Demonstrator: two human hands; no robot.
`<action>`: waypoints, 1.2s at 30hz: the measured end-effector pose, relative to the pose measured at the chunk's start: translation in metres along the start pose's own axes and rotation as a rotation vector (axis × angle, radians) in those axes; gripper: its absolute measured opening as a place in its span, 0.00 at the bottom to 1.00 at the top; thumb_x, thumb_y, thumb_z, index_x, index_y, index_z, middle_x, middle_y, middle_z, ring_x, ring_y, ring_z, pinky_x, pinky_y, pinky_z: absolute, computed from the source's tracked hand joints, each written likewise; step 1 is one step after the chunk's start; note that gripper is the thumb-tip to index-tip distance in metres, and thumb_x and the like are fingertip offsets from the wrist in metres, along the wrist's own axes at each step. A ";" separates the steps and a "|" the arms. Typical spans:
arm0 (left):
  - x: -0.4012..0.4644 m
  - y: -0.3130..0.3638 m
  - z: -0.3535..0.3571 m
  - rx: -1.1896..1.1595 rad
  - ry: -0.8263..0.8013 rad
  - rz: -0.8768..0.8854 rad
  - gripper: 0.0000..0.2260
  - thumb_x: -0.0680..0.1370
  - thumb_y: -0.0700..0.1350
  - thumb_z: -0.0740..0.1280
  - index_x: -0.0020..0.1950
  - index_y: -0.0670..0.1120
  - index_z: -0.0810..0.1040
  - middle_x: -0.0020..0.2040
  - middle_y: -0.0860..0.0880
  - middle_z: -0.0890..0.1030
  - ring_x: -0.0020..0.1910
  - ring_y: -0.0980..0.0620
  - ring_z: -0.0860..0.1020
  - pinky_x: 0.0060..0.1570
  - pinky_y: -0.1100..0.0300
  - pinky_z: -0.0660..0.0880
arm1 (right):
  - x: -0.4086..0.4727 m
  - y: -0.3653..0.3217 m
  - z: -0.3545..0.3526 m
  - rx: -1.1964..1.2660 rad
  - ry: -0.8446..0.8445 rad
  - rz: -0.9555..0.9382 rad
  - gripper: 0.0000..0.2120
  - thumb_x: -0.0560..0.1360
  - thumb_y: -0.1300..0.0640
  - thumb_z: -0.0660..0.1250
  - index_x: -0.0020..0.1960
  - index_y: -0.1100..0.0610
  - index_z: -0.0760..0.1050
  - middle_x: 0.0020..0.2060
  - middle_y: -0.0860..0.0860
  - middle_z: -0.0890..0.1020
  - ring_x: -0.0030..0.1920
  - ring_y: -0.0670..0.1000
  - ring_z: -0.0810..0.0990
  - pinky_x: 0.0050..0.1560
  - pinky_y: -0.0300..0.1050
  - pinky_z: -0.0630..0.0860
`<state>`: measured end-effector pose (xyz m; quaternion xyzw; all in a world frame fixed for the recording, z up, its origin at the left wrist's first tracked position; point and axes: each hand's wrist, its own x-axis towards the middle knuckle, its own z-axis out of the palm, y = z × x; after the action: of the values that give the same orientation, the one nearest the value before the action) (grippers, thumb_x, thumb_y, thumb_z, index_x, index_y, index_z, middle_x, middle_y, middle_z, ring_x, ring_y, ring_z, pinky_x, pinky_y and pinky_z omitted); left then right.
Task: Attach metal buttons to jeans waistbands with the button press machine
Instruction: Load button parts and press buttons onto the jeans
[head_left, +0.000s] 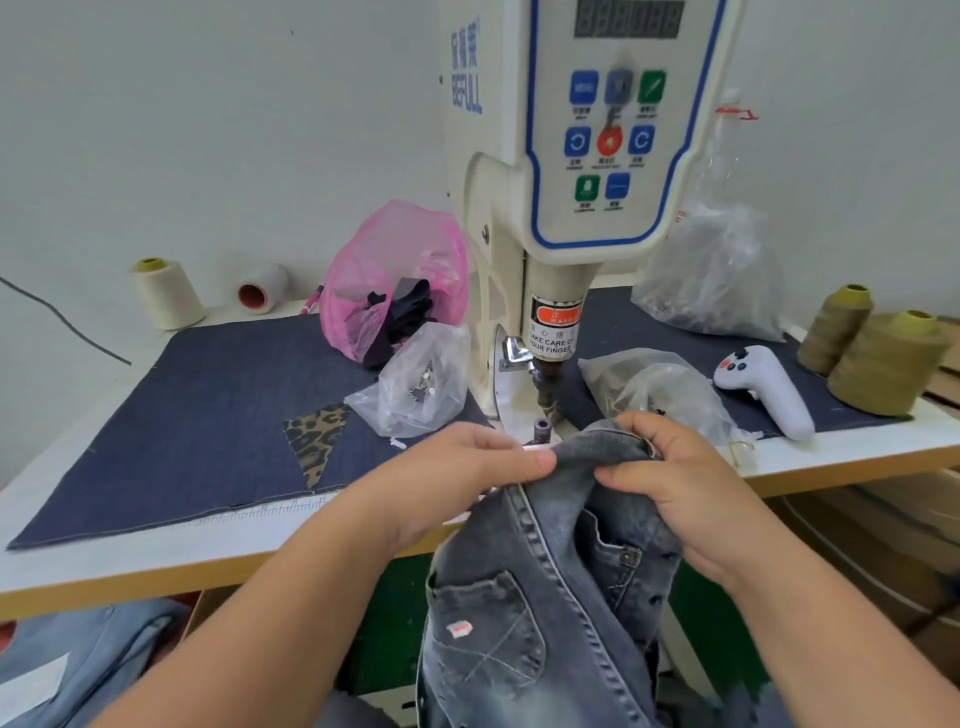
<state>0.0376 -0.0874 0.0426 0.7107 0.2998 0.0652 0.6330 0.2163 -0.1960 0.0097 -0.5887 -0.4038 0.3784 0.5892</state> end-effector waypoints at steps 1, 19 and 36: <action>0.003 -0.004 0.003 -0.045 -0.010 0.002 0.10 0.75 0.50 0.73 0.36 0.48 0.80 0.38 0.46 0.81 0.39 0.49 0.78 0.43 0.63 0.75 | 0.001 0.002 0.000 -0.036 -0.006 -0.029 0.18 0.70 0.74 0.69 0.41 0.51 0.82 0.37 0.53 0.84 0.39 0.51 0.82 0.40 0.44 0.79; -0.002 -0.018 -0.006 -0.271 -0.016 0.050 0.21 0.68 0.36 0.72 0.61 0.34 0.78 0.58 0.34 0.81 0.56 0.39 0.81 0.59 0.50 0.78 | 0.004 0.005 -0.004 -0.503 -0.001 -0.197 0.08 0.66 0.54 0.79 0.38 0.48 0.80 0.35 0.46 0.81 0.36 0.41 0.78 0.38 0.35 0.72; -0.016 0.003 -0.001 -0.278 0.045 0.284 0.08 0.68 0.35 0.70 0.37 0.49 0.83 0.39 0.43 0.84 0.38 0.46 0.84 0.39 0.57 0.81 | -0.008 -0.048 -0.030 -0.341 -0.493 -0.135 0.23 0.65 0.36 0.75 0.44 0.55 0.83 0.35 0.56 0.82 0.37 0.50 0.79 0.41 0.43 0.73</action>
<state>0.0255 -0.0945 0.0504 0.6500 0.1985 0.2105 0.7027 0.2397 -0.2159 0.0576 -0.5415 -0.6305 0.3967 0.3898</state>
